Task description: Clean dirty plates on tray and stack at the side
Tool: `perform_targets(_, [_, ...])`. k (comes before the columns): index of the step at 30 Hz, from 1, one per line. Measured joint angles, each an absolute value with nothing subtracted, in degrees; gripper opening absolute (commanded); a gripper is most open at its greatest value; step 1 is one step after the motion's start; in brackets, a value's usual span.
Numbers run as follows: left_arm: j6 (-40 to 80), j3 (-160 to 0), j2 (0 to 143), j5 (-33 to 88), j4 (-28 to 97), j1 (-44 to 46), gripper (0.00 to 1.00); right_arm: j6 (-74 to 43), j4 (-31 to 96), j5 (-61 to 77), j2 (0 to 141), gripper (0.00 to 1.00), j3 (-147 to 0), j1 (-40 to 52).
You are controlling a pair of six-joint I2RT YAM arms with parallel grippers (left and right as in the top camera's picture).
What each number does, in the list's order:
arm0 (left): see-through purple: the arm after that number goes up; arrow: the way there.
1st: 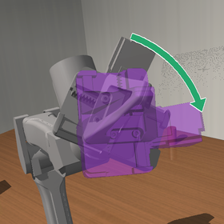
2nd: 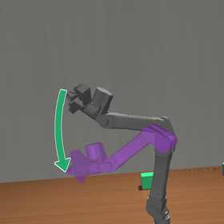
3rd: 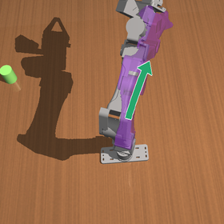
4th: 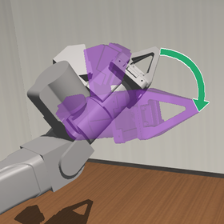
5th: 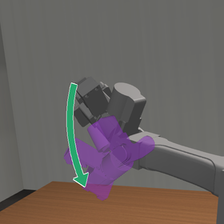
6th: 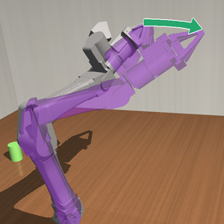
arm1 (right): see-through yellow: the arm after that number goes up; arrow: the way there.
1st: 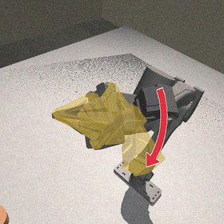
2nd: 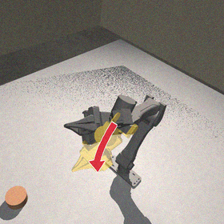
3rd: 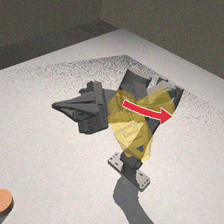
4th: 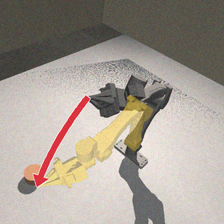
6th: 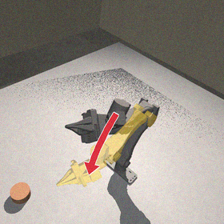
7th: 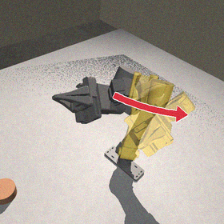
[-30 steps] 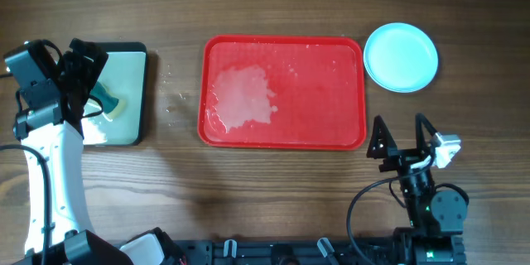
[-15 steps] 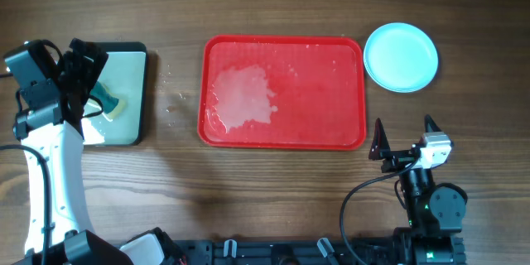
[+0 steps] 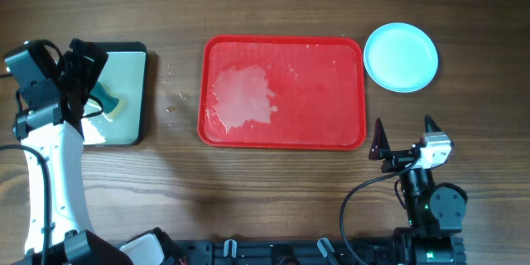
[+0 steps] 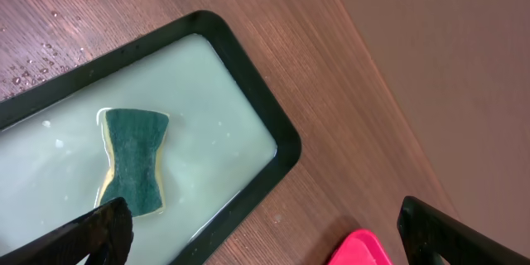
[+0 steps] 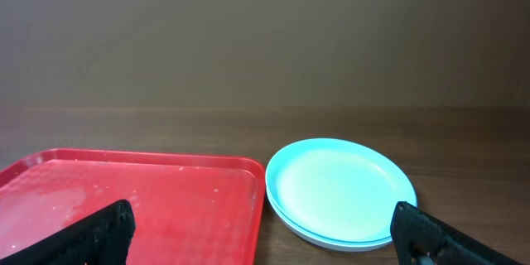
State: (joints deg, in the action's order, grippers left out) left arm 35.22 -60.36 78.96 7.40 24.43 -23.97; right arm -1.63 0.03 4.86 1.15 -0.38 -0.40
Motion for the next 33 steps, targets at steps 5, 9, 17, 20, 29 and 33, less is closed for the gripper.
perform_targets(5, [35.2, -60.4, 79.0, 7.4, 24.4, -24.0, 1.0, -1.6, 0.0, 4.9, 1.1, 1.0, -0.4, -0.4])
perform_targets(9, [35.2, -60.4, 79.0, 7.4, 24.4, -24.0, 1.0, -1.6, 0.0, 4.9, 1.1, 1.0, -0.4, -0.4])
perform_targets(17, [33.9, -59.9, 78.8, 7.0, 34.7, -22.3, 1.0, -1.6, 0.0, 4.9, 1.1, 1.0, -0.4, -0.4])
perform_targets(20, [25.5, -55.1, 75.2, 6.7, 34.2, -15.4, 1.0, -1.6, 0.0, 4.8, 1.1, 1.0, -0.4, -0.4])
perform_targets(29, [9.9, -35.3, 42.3, 7.2, 28.2, -6.4, 1.0, -1.6, 0.0, 4.8, 1.1, 1.0, -0.4, -0.4])
perform_targets(33, [9.2, -27.6, 32.9, 7.2, 25.8, -6.4, 1.0, -1.6, 0.0, 4.8, 1.1, 1.0, -0.4, -0.4])
